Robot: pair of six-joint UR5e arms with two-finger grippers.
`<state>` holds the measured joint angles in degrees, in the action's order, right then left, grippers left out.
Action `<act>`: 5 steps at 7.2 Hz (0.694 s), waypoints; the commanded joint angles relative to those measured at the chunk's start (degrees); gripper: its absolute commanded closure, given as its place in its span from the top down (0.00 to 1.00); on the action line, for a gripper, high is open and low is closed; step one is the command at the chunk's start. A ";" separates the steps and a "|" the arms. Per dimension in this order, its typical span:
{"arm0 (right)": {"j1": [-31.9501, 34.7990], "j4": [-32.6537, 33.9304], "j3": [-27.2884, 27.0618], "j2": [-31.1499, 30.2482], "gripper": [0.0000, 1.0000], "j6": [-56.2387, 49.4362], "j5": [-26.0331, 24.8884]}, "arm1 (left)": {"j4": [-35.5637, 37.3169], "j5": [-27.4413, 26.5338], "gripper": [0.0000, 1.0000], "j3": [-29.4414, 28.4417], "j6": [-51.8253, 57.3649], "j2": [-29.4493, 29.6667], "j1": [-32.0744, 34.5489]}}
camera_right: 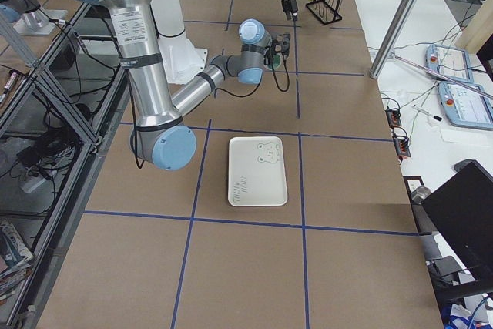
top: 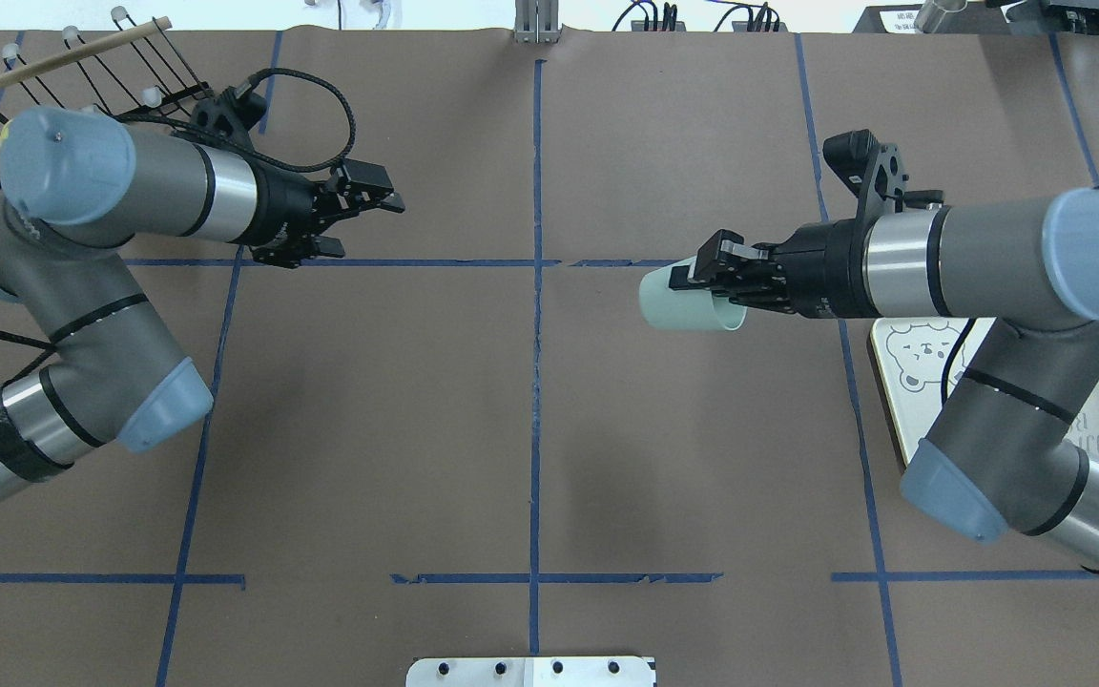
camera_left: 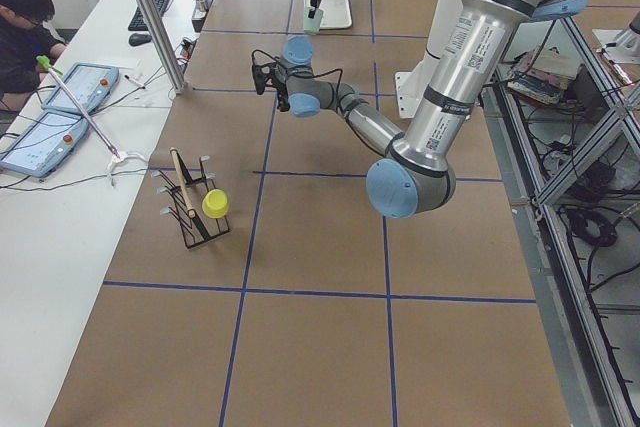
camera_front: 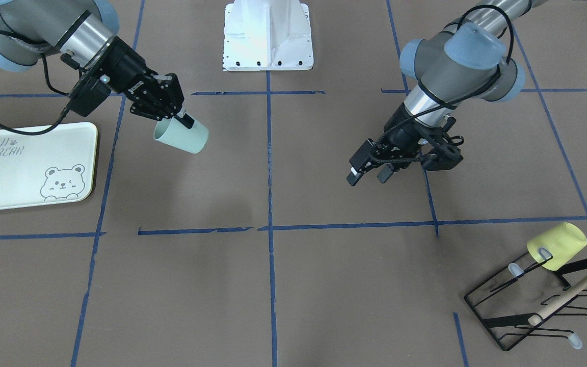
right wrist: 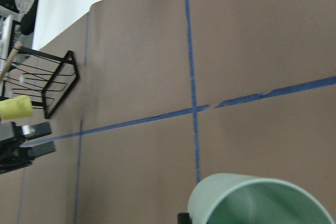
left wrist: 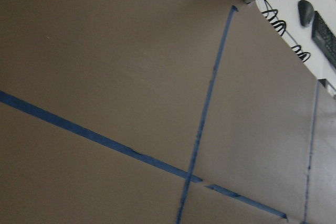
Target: Left arm grabs green cup and hands to right arm on tray
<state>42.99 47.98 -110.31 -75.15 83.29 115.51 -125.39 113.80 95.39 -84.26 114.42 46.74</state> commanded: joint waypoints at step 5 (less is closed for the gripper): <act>16.22 30.94 -6.50 -16.84 0.02 -58.02 2.68 | 30.11 17.35 1.00 7.46 68.45 -17.10 25.18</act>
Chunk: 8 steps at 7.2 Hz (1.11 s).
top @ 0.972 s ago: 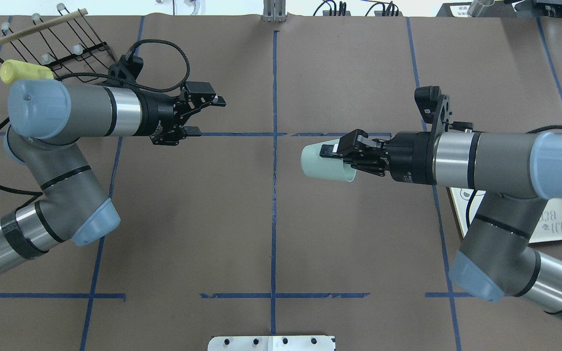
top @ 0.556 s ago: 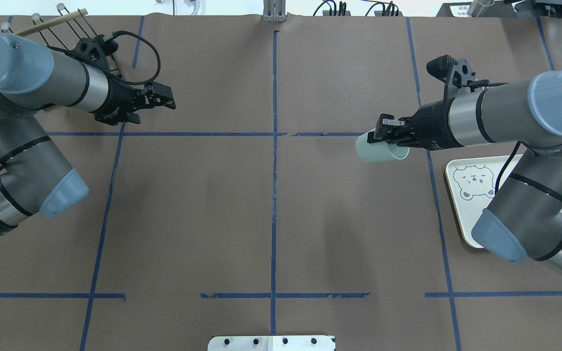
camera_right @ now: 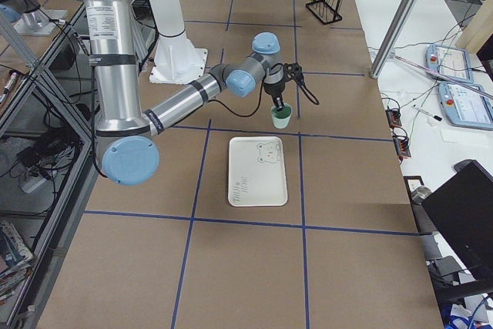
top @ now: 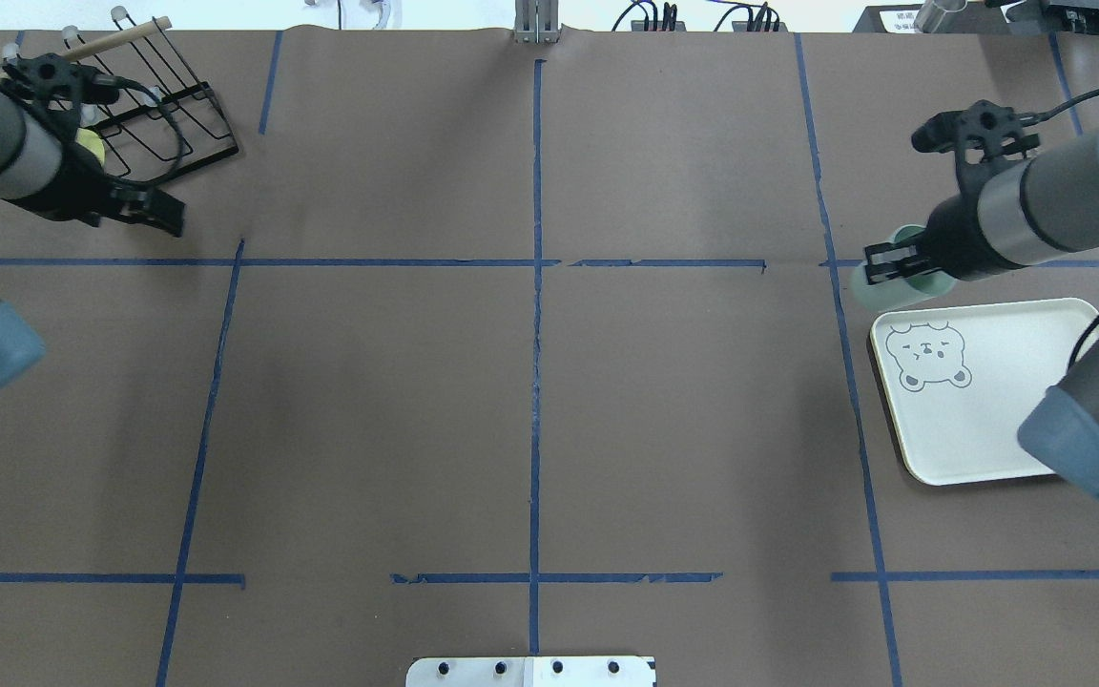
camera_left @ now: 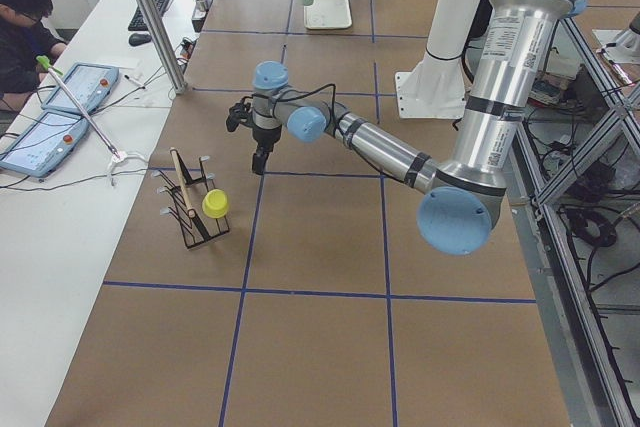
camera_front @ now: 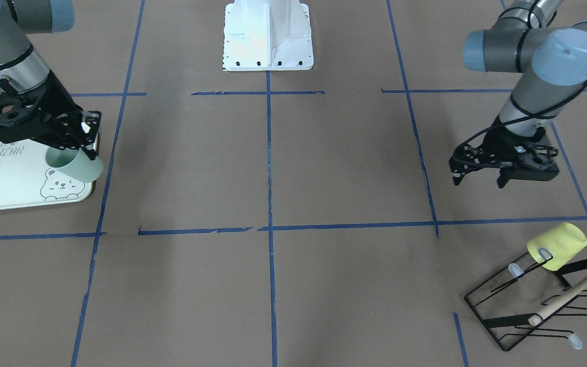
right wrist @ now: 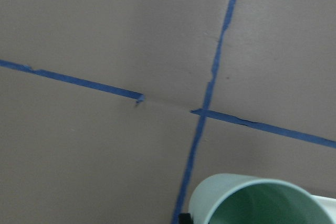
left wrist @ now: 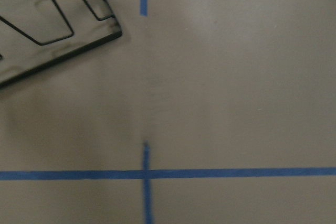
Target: Left arm grabs green cup and hands to right arm on tray
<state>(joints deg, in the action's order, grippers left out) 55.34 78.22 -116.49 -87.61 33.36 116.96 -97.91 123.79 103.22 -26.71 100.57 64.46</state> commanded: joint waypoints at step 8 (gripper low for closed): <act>14.79 -4.83 1.09 -15.40 0.01 -16.22 11.97 | 6.94 13.85 1.00 4.35 32.78 -27.10 29.13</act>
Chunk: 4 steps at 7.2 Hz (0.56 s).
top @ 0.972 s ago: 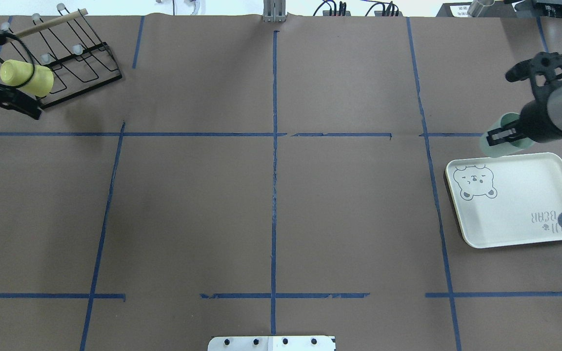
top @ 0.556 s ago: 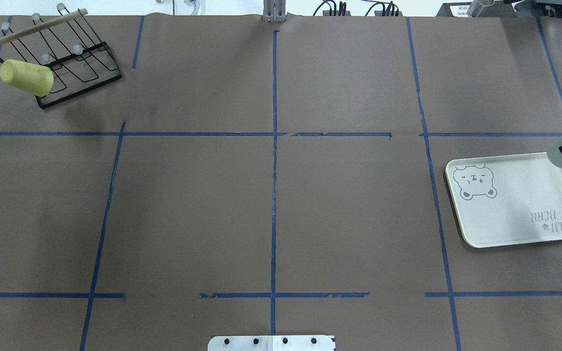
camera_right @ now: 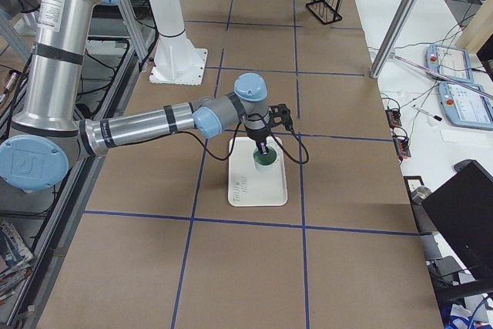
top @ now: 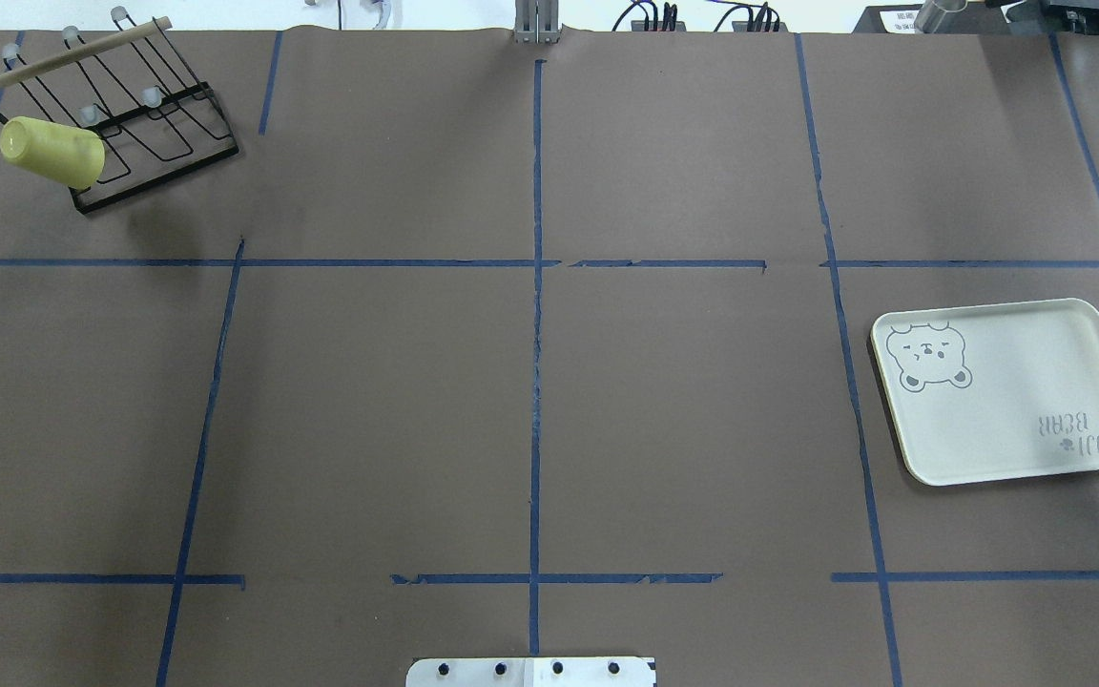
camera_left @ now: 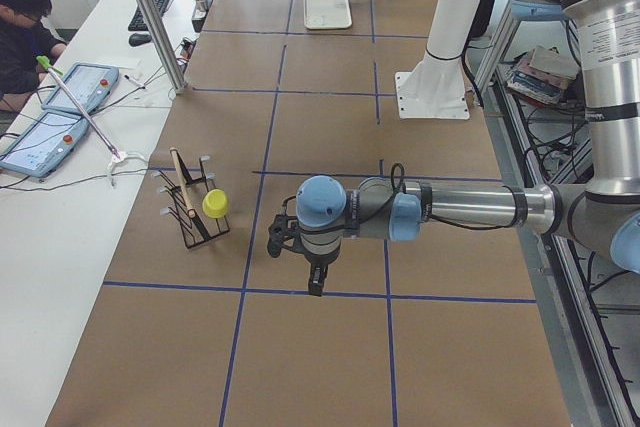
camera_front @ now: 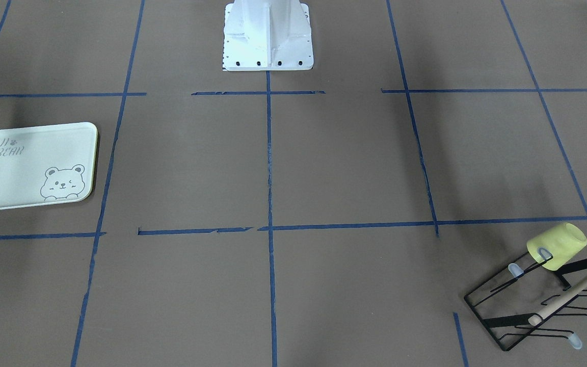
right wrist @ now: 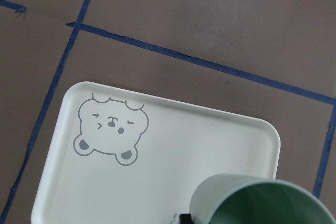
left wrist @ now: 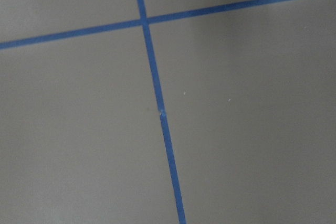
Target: Left arm grabs green cup and hands to right arm on tray
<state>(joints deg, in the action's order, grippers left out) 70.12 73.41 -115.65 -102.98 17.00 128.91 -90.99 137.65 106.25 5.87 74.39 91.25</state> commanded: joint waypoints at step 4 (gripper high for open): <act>-0.69 -0.29 1.48 1.64 0.03 6.10 -0.77 | 0.46 -0.72 1.00 1.15 3.88 -1.00 1.21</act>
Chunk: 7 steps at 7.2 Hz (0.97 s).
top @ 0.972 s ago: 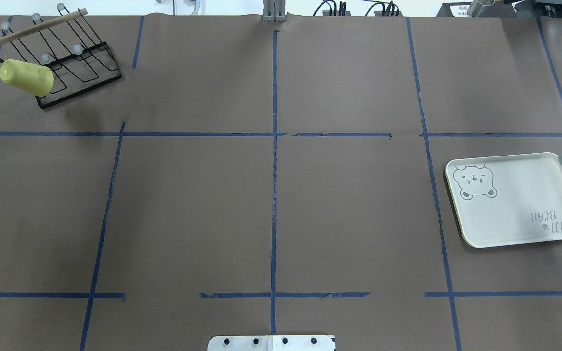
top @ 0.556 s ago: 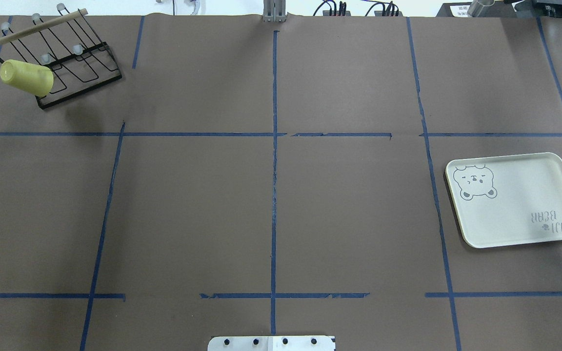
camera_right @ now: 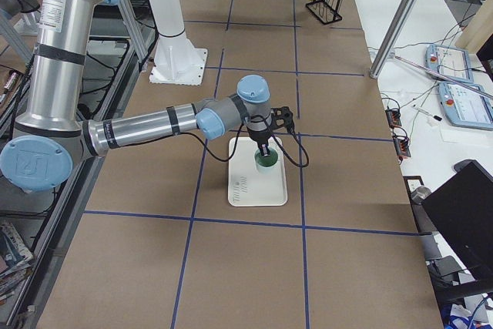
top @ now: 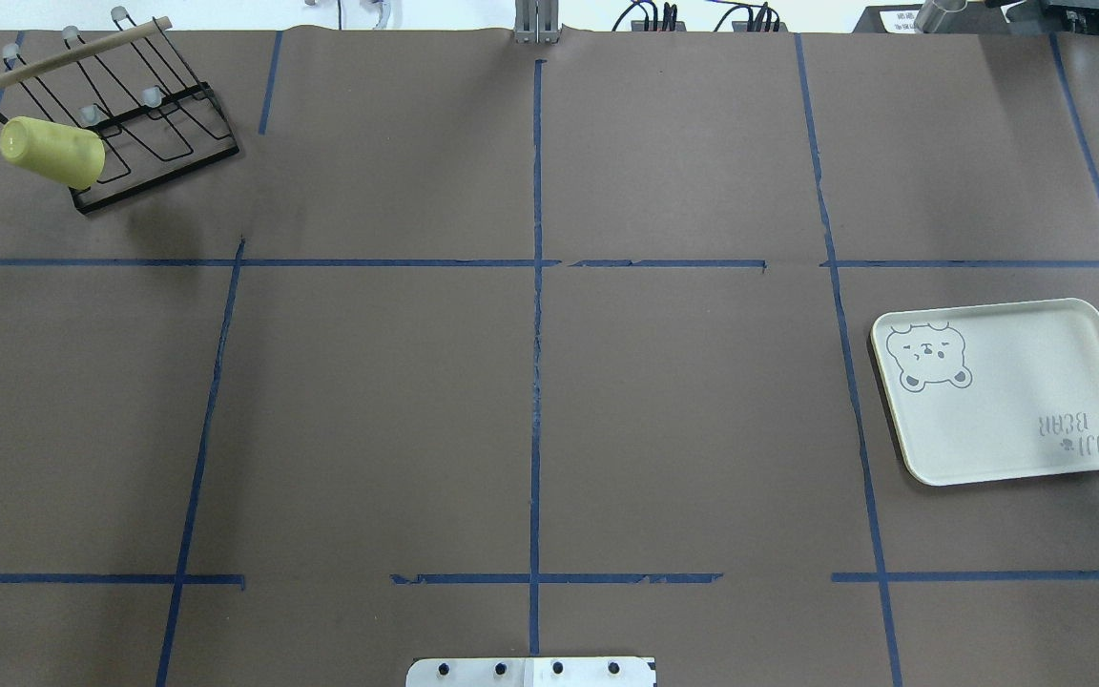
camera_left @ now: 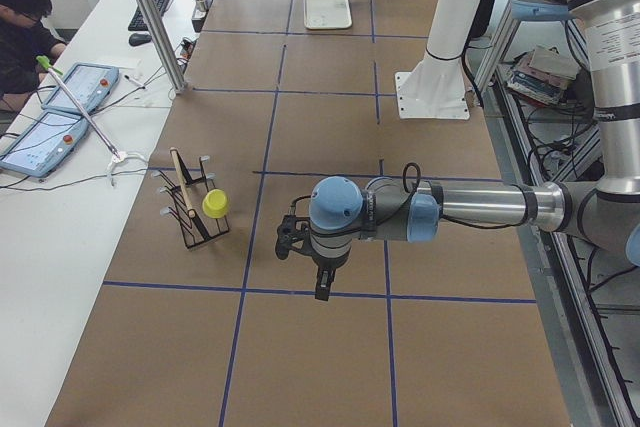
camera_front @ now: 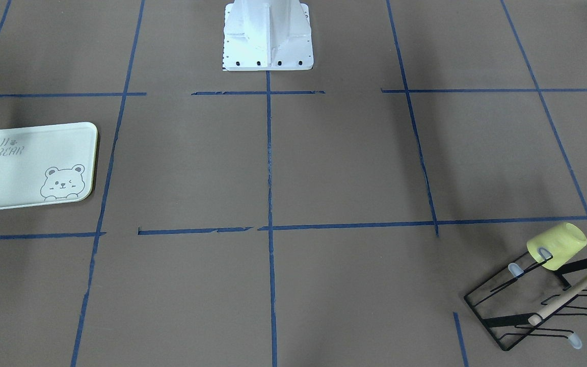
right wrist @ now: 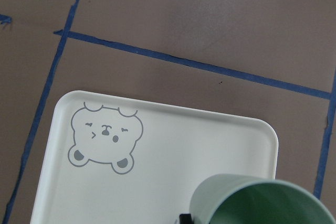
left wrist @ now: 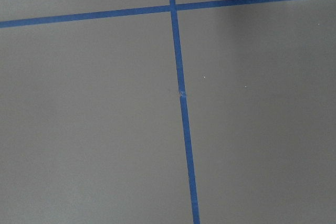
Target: Left arm grabs green cup and hands to right arm on tray
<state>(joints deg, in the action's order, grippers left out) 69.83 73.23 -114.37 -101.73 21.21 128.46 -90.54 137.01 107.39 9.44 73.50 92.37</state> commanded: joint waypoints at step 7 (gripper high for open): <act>-15.77 -12.68 1.61 -0.40 0.10 19.31 -11.48 | -0.08 0.01 1.00 0.02 0.14 -0.02 0.53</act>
<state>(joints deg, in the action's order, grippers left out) 55.51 61.56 -113.27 -101.53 39.51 117.86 -90.61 136.99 107.38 9.62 73.50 92.84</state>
